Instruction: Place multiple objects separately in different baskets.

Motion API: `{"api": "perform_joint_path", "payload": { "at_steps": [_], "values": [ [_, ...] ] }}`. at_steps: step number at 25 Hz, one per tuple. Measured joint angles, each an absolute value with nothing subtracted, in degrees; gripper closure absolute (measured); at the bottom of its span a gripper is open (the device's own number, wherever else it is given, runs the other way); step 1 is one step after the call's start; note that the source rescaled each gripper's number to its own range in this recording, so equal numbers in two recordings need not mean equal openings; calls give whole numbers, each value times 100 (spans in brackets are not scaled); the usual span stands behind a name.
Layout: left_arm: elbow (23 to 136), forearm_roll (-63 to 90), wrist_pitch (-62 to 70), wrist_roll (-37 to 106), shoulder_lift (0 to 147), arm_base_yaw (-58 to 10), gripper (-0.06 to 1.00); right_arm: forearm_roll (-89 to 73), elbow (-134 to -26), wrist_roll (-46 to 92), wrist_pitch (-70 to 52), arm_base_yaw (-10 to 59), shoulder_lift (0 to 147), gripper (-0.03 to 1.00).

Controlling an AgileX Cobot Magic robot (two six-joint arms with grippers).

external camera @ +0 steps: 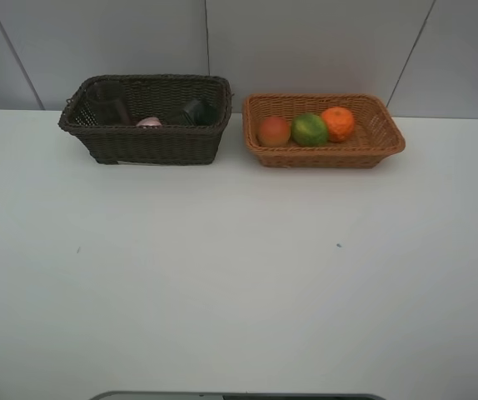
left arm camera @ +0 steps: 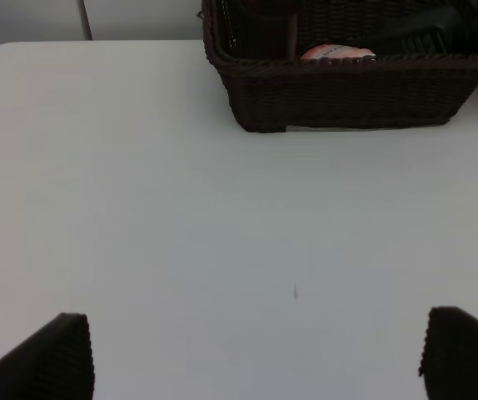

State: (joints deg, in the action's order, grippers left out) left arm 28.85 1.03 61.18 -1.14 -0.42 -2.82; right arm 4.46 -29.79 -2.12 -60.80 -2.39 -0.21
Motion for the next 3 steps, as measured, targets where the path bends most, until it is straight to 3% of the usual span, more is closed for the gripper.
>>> {"api": "perform_joint_path", "payload": {
  "at_steps": [3],
  "values": [
    [2885,103,6118,-114,-42,-282,-6,446,-2979,-212,-6080,-239,-21,-3]
  ]
}}
